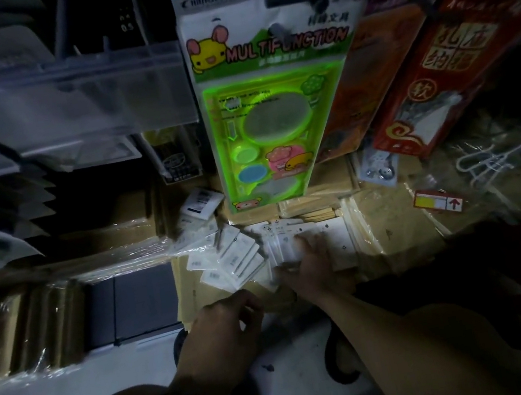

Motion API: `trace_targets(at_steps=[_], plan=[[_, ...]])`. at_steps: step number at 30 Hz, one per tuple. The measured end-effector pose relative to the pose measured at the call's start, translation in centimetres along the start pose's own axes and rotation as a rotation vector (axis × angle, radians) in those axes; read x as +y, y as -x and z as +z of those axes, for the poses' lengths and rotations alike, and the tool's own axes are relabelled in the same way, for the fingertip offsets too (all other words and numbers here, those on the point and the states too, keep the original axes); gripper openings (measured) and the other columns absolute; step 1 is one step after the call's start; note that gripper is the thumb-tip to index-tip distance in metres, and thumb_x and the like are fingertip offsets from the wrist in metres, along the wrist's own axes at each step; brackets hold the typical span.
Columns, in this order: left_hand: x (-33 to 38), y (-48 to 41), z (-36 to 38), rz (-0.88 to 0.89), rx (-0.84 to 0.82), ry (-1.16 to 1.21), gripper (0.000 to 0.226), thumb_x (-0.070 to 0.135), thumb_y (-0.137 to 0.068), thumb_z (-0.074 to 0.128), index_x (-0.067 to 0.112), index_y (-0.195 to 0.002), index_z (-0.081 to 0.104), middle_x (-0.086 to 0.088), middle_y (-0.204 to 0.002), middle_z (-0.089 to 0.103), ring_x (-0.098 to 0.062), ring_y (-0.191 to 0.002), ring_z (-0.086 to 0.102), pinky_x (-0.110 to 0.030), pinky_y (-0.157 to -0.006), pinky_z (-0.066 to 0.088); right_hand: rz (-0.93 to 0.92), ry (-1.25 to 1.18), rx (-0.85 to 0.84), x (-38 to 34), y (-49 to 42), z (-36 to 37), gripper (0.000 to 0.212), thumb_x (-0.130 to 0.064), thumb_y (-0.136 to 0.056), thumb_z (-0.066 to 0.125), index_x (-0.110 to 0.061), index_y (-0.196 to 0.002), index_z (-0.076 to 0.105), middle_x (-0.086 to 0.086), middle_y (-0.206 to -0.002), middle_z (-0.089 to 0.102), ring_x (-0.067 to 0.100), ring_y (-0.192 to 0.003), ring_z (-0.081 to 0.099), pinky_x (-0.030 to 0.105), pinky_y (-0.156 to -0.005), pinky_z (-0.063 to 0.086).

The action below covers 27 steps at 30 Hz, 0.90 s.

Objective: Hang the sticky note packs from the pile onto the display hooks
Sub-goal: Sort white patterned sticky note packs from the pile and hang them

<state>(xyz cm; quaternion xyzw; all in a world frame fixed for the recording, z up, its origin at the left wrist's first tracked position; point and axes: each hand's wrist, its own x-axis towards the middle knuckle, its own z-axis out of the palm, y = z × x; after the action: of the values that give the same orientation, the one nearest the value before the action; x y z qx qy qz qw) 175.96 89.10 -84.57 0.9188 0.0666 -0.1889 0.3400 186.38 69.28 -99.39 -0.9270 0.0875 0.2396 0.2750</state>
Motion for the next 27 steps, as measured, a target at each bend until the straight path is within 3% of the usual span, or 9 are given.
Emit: trace_targets(at_steps=[3,8,13,16,19,21,24,27], plan=[[0.1,-0.1,0.0,0.005,-0.006,0.008,0.01,0.033,-0.102,0.067,0.042,-0.105,0.069,0.028,-0.091,0.065,0.001,-0.083,0.067,-0.018,-0.073,0.053,0.113,-0.017,0.082,-1.1,-0.4,0.6,0.09,-0.068,-0.078,0.076,-0.036,-0.153,0.04,0.023,-0.171,0.015,0.045,-0.159,0.009,0.064,-0.124,0.027],[0.0,0.0,0.0,0.002,-0.007,0.017,0.01,0.032,-0.1,0.068,0.041,-0.104,0.069,0.026,-0.09,0.067,0.004,-0.081,0.066,-0.017,-0.071,0.054,0.231,-0.005,0.165,-2.6,-1.0,0.4,0.074,-0.062,-0.084,0.069,-0.032,-0.148,0.045,0.018,-0.151,0.043,0.042,-0.142,0.04,0.062,-0.109,0.044],[0.1,-0.3,-0.2,-0.002,-0.016,0.019,0.008,0.034,-0.101,0.067,0.041,-0.105,0.069,0.026,-0.093,0.066,0.001,-0.082,0.067,-0.012,-0.069,0.048,0.085,0.246,0.174,-2.8,-0.3,0.8,0.072,-0.049,-0.097,0.054,-0.015,-0.156,0.034,0.024,-0.147,0.051,0.043,-0.129,0.054,0.052,-0.101,0.052],[0.1,-0.5,-0.2,0.004,-0.006,0.036,0.007,0.036,-0.1,0.068,0.042,-0.103,0.069,0.027,-0.093,0.067,-0.001,-0.081,0.068,-0.013,-0.069,0.048,-0.018,0.284,0.203,-2.4,-0.5,0.7,0.059,-0.044,-0.098,0.048,-0.013,-0.147,0.041,0.022,-0.13,0.064,0.037,-0.111,0.065,0.043,-0.085,0.058],[0.1,-0.5,-0.2,0.041,-0.001,0.043,0.007,0.038,-0.099,0.068,0.044,-0.102,0.068,0.028,-0.091,0.068,0.002,-0.078,0.067,-0.012,-0.07,0.047,-0.05,0.299,0.154,-3.0,-0.1,-1.1,0.037,-0.026,-0.104,0.058,-0.01,-0.137,0.052,0.015,-0.117,0.071,0.03,-0.105,0.072,0.031,-0.071,0.051],[0.1,-0.6,-0.1,0.056,0.0,0.043,0.01,0.034,-0.1,0.069,0.044,-0.103,0.069,0.028,-0.09,0.069,0.004,-0.077,0.067,-0.013,-0.071,0.048,-0.044,0.287,0.087,-2.9,-0.3,-1.8,0.034,-0.013,-0.102,0.062,-0.009,-0.135,0.055,0.015,-0.123,0.071,0.031,-0.113,0.07,0.031,-0.074,0.049],[0.0,-0.7,-0.2,0.032,0.009,0.039,0.012,0.031,-0.101,0.068,0.042,-0.104,0.07,0.027,-0.092,0.069,0.001,-0.079,0.067,-0.021,-0.075,0.055,-0.033,0.204,0.056,-3.3,-0.1,-2.9,0.045,-0.008,-0.094,0.07,-0.014,-0.136,0.057,0.012,-0.133,0.067,0.032,-0.121,0.065,0.035,-0.087,0.054],[-0.3,-0.7,-0.5,0.012,0.02,0.009,0.01,0.033,-0.102,0.066,0.041,-0.105,0.069,0.026,-0.094,0.069,0.0,-0.083,0.067,-0.022,-0.075,0.054,-0.025,-0.062,0.044,-4.5,0.0,-5.0,0.05,-0.004,-0.095,0.061,-0.018,-0.142,0.059,0.01,-0.136,0.068,0.033,-0.127,0.064,0.032,-0.093,0.051]])
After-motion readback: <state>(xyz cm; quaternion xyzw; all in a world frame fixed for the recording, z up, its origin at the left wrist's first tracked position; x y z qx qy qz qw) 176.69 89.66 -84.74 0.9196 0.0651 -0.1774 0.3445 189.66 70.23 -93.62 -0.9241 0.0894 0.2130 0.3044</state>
